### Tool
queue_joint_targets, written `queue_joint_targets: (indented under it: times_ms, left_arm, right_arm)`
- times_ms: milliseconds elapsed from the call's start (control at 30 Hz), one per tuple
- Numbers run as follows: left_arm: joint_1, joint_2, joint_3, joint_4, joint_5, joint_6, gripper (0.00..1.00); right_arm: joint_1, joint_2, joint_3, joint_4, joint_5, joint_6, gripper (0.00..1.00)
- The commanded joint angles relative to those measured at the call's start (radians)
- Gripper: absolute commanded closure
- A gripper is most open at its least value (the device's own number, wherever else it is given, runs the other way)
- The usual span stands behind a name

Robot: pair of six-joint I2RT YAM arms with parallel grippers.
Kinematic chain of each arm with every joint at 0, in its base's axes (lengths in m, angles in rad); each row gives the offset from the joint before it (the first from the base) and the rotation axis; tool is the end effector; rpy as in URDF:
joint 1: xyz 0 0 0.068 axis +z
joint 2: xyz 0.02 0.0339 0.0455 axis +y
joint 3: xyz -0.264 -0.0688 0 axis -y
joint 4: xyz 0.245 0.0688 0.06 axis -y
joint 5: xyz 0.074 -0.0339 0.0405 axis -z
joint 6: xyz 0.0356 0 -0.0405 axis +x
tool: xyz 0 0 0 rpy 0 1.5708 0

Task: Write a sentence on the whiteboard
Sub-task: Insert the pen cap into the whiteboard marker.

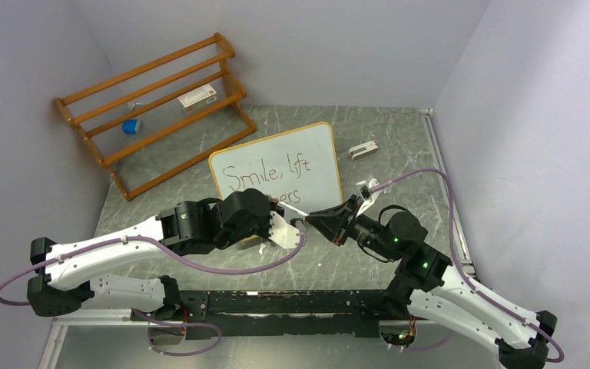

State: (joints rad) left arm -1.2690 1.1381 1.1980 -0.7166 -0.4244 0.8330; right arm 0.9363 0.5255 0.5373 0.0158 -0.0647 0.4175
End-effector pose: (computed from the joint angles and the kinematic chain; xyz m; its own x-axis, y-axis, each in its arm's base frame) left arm 0.0837 -0.2196 0.3627 0.4500 0.8229 -0.3467 0.6543 -0.0397 0.7552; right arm 0.0843 0.1184 0.3118 -0.3265 0.2391 -0.9145 -0.7763 0.4841 0.4037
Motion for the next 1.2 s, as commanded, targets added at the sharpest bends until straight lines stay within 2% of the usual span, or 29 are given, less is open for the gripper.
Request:
queue_joint_targets:
  times_ms: [0,667,967,1167]
  left_arm:
    - [-0.01,0.005,0.035,-0.025,-0.027,0.012,0.95]
    - [-0.032,0.006,0.069,-0.06,-0.009,0.024,0.95]
    - [-0.094,0.032,0.129,-0.133,-0.041,0.046,0.95]
    - [-0.163,0.077,0.176,-0.204,-0.11,0.047,0.95]
  right_arm:
    - [-0.005,-0.007,0.005,0.016,-0.017,0.004,1.0]
    - [-0.006,0.023,-0.005,0.053,-0.054,0.011,1.0]
    - [-0.005,0.025,-0.02,0.102,-0.063,0.019,1.0]
    - [-0.005,0.021,-0.044,0.157,-0.069,0.031,1.0]
